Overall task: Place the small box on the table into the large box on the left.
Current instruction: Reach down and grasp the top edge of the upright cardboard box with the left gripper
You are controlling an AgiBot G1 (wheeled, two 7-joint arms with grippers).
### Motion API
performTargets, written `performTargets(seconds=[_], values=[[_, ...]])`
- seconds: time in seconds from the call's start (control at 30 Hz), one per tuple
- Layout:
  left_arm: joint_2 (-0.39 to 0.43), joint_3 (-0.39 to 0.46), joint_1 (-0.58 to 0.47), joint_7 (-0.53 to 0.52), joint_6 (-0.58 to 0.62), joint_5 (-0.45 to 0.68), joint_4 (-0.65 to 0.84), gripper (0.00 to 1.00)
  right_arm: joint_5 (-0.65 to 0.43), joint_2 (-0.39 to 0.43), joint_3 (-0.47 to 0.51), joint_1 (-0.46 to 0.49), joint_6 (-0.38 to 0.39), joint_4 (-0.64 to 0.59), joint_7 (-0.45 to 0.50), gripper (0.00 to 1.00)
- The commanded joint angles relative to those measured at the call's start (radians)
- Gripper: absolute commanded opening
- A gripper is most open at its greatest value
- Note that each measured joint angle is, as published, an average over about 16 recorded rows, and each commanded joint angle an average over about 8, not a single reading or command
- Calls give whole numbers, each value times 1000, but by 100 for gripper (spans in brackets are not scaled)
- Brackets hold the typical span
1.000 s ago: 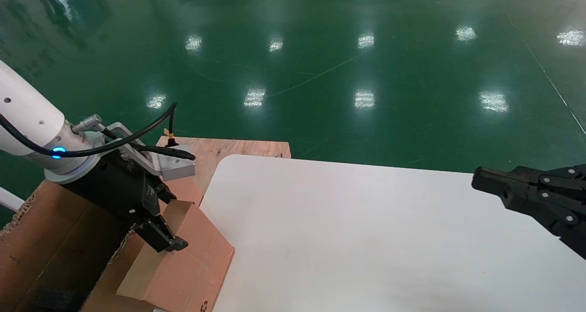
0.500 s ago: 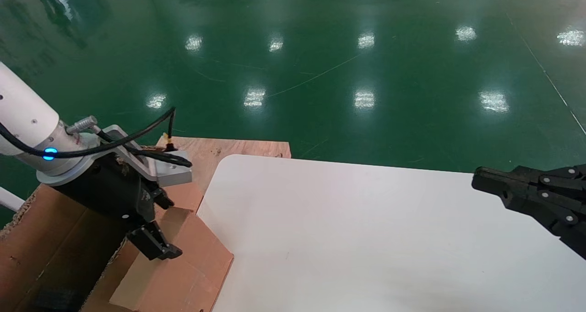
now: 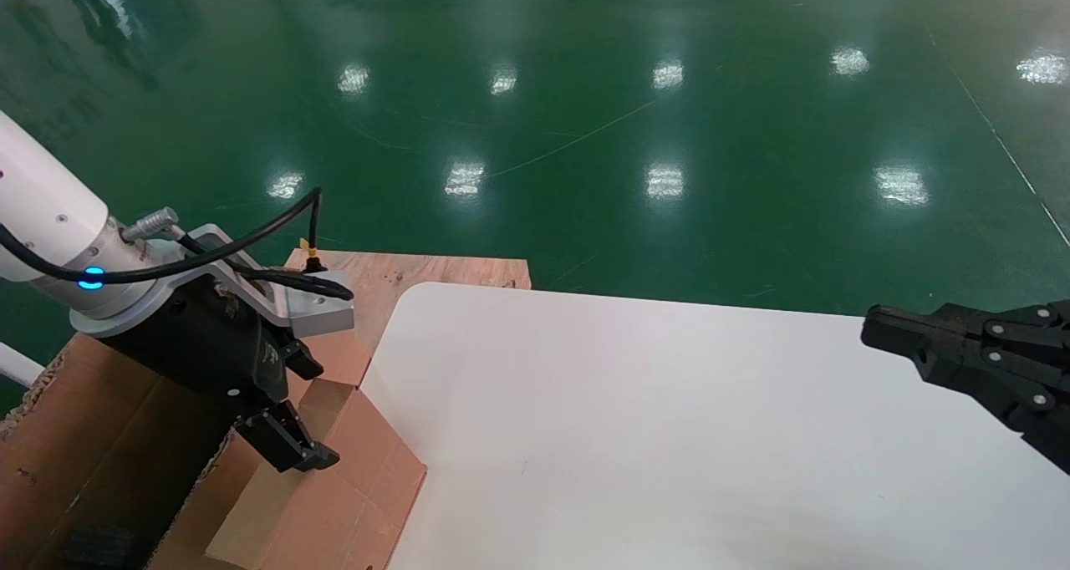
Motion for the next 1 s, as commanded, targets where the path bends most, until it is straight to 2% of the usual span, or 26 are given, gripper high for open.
performTargets(seconds=[0.03,0.57,1.0], values=[[1,-2,3,2,0,2,5,100,0,0,0,0,0,0,0,0],[34,-14,-99,-23,0,-4,7,100,0,0,0,0,0,0,0,0],[50,9,-94,-30,-5,7,21,100,0,0,0,0,0,0,0,0]])
